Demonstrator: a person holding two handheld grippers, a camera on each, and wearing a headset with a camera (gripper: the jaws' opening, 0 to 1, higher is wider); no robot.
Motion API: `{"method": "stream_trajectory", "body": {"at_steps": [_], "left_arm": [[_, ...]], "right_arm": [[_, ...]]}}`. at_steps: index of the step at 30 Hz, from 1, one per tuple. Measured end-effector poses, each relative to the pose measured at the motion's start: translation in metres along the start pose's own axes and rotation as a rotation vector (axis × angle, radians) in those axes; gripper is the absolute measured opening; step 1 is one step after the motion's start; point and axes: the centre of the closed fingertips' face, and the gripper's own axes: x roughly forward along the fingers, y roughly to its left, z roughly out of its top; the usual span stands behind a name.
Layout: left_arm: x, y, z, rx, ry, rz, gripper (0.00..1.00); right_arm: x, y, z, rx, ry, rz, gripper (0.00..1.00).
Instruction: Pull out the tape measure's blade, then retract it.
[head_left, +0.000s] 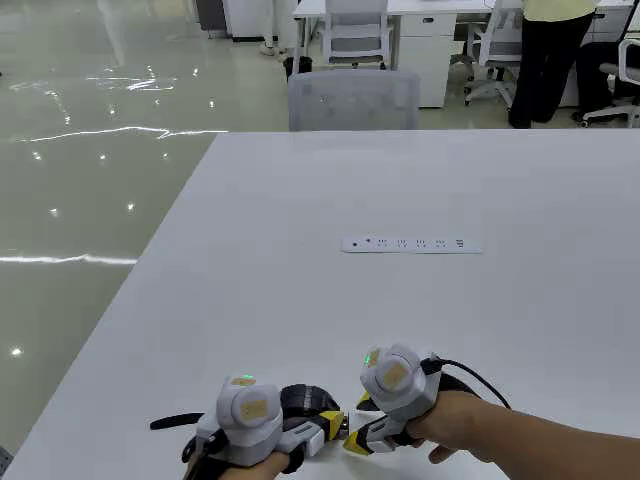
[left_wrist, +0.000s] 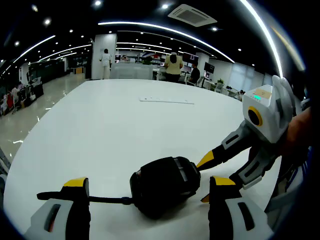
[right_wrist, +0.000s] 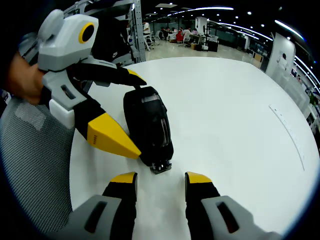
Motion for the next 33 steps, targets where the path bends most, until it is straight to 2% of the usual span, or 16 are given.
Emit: {"method": "stream_trajectory", "body": {"at_steps": [1, 3, 4, 5, 6, 7, 9, 10, 11, 12, 14, 16, 22, 28, 33], "left_arm": [[-0.002, 0.002, -0.001, 0.019, 0.008, -0.016, 0.99], [-0.010, 0.003, 0.000, 0.032, -0.003, -0.060, 1.00], [-0.012, 0.003, -0.001, 0.042, 0.007, -0.077, 1.00], [-0.016, 0.003, 0.001, 0.047, -0.002, -0.102, 1.00], [-0.018, 0.004, 0.000, 0.047, 0.012, -0.110, 1.00], [-0.022, -0.001, 0.001, 0.050, 0.012, -0.151, 1.00], [-0.027, -0.009, 0.009, 0.059, -0.033, -0.223, 1.00], [-0.030, -0.007, 0.009, 0.094, -0.021, -0.229, 1.00], [-0.033, -0.008, 0.011, 0.098, -0.030, -0.241, 1.00], [-0.037, -0.012, 0.012, 0.088, -0.027, -0.284, 1.00], [-0.040, -0.010, 0.012, 0.113, -0.027, -0.309, 1.00], [-0.046, -0.005, 0.014, 0.138, -0.032, -0.313, 1.00], [-0.055, 0.009, 0.018, 0.120, -0.040, -0.320, 1.00], [-0.064, 0.018, 0.016, 0.116, -0.038, -0.322, 1.00], [-0.075, 0.024, 0.019, 0.103, -0.060, -0.327, 1.00]], "right_arm": [[-0.002, 0.000, -0.002, 0.001, -0.003, -0.005, 0.39], [-0.009, 0.000, -0.006, 0.012, -0.013, -0.021, 0.40], [-0.011, -0.001, -0.008, 0.023, -0.017, -0.026, 0.41], [-0.015, -0.003, -0.010, 0.040, -0.024, -0.038, 0.42], [-0.019, -0.003, -0.011, 0.051, -0.030, -0.047, 0.43], [-0.024, -0.004, -0.013, 0.062, -0.040, -0.059, 0.44], [-0.029, -0.006, -0.015, 0.072, -0.054, -0.072, 0.46], [-0.035, -0.006, -0.016, 0.075, -0.064, -0.082, 0.47], [-0.039, -0.006, -0.016, 0.076, -0.073, -0.089, 0.49], [-0.046, -0.006, -0.017, 0.081, -0.087, -0.102, 0.50], [-0.055, -0.005, -0.019, 0.090, -0.100, -0.119, 0.52], [-0.066, -0.004, -0.023, 0.095, -0.116, -0.133, 0.54], [-0.094, -0.003, -0.037, 0.122, -0.156, -0.185, 0.58], [-0.121, -0.003, -0.051, 0.155, -0.192, -0.241, 0.60], [-0.149, -0.004, -0.066, 0.190, -0.227, -0.288, 0.63]]}}
